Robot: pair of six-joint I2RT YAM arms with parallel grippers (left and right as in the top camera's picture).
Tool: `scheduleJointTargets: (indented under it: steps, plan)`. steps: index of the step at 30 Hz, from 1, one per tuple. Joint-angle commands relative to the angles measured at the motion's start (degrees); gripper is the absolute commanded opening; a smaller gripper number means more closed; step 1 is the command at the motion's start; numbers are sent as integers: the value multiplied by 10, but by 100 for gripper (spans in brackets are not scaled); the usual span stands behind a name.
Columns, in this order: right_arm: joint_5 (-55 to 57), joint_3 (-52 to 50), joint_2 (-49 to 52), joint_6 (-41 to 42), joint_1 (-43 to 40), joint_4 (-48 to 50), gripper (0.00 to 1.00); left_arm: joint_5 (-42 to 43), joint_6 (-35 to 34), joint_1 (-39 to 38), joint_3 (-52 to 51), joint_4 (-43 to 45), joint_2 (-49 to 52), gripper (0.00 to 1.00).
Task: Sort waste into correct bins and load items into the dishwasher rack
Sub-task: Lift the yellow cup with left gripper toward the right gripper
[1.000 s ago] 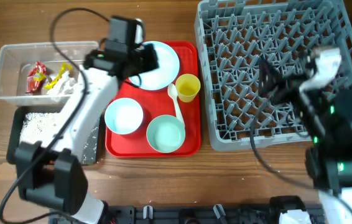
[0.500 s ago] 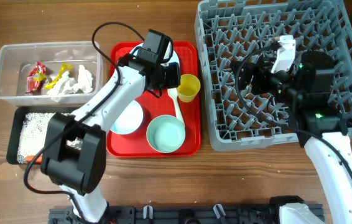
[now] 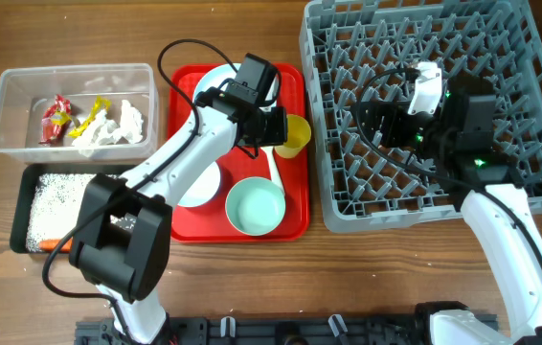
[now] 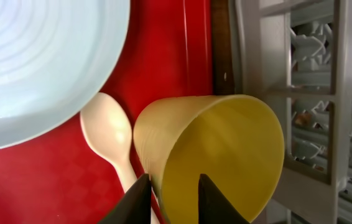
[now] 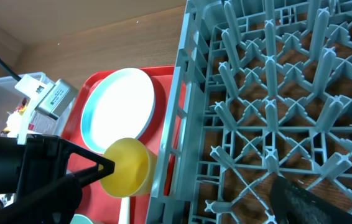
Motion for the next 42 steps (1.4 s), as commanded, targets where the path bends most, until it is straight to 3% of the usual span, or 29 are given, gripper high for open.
scheduleJointTargets:
  steps: [1, 6, 8, 16, 19, 22, 25, 28, 31, 35, 42]
  plan:
    - [6, 10, 4, -2, 2, 0, 100, -17, -4, 0, -12, -2, 22, 24]
    - [6, 10, 4, -2, 2, -6, 100, -19, -12, 0, -12, 1, 38, 15]
    - [6, 10, 4, -2, 2, -10, 100, -24, -12, 1, -12, 5, 38, 4]
    - [-26, 10, 4, -25, 2, 4, 97, -21, 28, 51, -5, 7, -5, 4]
    - [-153, 10, 4, -80, 2, 37, 93, 57, 63, 107, 4, 11, -55, 4]
    - [-235, 10, 4, -91, 2, 69, 87, 230, 96, 181, 7, 50, -101, 4]
    - [-294, 10, 4, -92, 2, 97, 87, 465, 104, 253, 7, 124, -119, 4]
    - [-362, 10, 9, -99, 2, 141, 89, 595, 104, 290, 7, 170, -114, 4]
    - [-441, 10, 29, -106, 2, 196, 91, 626, 111, 286, 7, 175, -111, 4]
    - [-466, 10, 70, -105, 2, 235, 95, 692, 110, 258, 7, 235, -111, 4]
    - [-545, 10, 120, -74, 2, 400, 94, 695, 110, 211, 7, 254, -98, 4]
